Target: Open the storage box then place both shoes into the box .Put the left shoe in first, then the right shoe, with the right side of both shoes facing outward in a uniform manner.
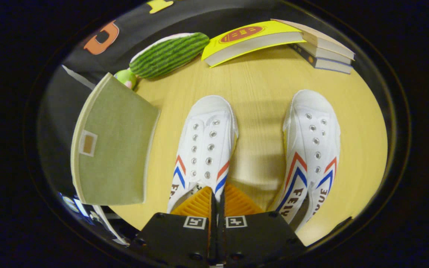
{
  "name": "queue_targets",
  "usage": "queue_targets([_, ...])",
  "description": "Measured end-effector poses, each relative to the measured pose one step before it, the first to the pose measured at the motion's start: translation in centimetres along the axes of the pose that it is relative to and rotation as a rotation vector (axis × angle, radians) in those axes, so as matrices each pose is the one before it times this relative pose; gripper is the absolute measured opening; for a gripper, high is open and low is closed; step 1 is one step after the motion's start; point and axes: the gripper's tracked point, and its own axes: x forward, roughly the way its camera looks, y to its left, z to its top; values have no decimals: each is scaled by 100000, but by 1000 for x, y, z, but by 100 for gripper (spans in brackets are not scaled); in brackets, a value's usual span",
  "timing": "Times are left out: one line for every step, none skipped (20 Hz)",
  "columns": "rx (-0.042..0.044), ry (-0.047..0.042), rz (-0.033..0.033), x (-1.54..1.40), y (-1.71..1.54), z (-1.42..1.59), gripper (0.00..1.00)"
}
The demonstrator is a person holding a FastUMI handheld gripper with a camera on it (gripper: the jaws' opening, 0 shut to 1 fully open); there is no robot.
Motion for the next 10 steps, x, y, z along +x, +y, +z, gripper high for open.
queue_targets([1120,-271,2102,-328,245,16,5])
queue_targets([1644,-354,-207,-407,-33,-40,5])
queue_targets([62,-799,-210,-153,173,94,5])
queue_targets([-179,-792,481,-302,186,37,5])
queue_targets([-394,-1034,1502,-325,472,130,5])
queue_targets([336,-631,1446,-503,604,53,5])
queue_targets([1196,-200,1347,-509,704,11,5])
queue_targets([138,-95,1276,-558,753,125,5])
queue_targets([406,-338,741,-684,912,128,5])
queue_targets([-209,-851,290,-738,946,206,5])
